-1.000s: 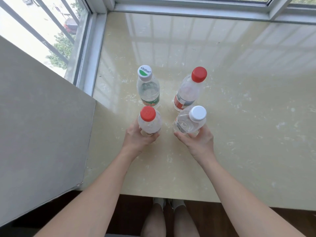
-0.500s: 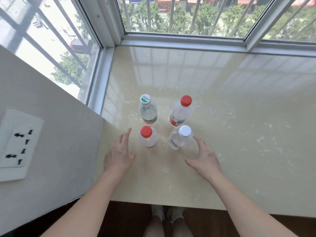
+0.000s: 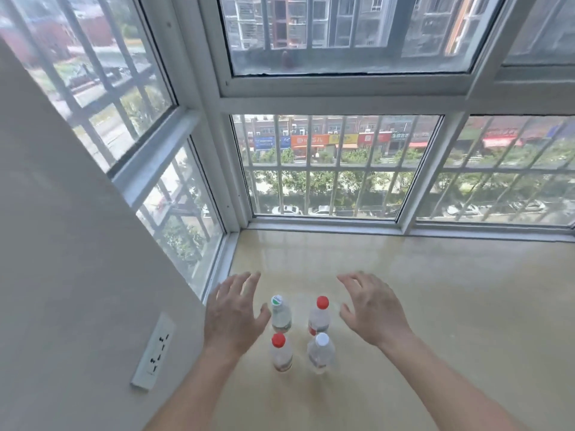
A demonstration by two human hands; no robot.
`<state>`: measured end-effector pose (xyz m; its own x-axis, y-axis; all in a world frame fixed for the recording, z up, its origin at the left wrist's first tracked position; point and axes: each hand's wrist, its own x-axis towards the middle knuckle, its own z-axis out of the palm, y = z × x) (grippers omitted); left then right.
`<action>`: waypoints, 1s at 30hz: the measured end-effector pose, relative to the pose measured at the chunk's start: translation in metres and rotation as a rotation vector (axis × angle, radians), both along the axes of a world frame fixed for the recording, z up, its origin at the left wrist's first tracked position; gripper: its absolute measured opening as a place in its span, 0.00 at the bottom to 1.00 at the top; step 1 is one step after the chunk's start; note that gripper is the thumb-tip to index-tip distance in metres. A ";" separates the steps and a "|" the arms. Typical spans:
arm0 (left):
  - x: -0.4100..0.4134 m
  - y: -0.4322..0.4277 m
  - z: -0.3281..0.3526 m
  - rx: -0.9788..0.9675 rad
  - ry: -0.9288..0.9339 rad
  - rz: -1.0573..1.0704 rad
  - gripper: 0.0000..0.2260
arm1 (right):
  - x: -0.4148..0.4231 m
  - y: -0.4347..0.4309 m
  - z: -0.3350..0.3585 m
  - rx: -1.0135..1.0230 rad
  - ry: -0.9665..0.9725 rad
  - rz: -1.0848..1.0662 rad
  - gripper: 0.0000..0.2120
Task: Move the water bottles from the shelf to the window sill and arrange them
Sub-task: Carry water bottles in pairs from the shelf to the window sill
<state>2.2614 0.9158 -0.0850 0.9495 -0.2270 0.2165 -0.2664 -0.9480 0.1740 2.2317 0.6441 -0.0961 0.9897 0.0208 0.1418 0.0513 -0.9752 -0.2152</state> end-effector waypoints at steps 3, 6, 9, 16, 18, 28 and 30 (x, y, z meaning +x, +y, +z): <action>0.007 -0.020 0.046 -0.019 -0.097 -0.040 0.26 | 0.015 0.004 0.047 -0.033 -0.112 0.033 0.25; 0.011 -0.039 0.077 -0.020 -0.146 -0.088 0.26 | 0.021 0.004 0.078 -0.045 -0.199 0.033 0.24; 0.010 -0.061 0.096 -0.013 -0.187 -0.143 0.27 | 0.015 0.000 0.099 -0.072 -0.256 0.010 0.24; 0.003 -0.125 0.110 -0.032 -0.216 -0.389 0.28 | -0.033 -0.039 0.120 -0.081 -0.317 -0.193 0.24; 0.001 -0.150 0.111 -0.041 -0.222 -0.498 0.28 | -0.060 -0.056 0.124 -0.085 -0.315 -0.321 0.24; -0.092 -0.269 0.101 -0.123 -0.150 -1.038 0.27 | -0.254 -0.099 0.122 -0.233 -0.279 -0.923 0.23; -0.119 -0.286 0.102 -0.145 -0.120 -1.110 0.27 | -0.293 -0.099 0.119 -0.268 -0.274 -1.024 0.25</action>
<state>2.1427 0.6300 0.0170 0.2082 -0.8987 0.3861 -0.9725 -0.1483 0.1794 1.9390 0.5447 0.0232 0.4909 -0.7311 0.4737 -0.7969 -0.5966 -0.0950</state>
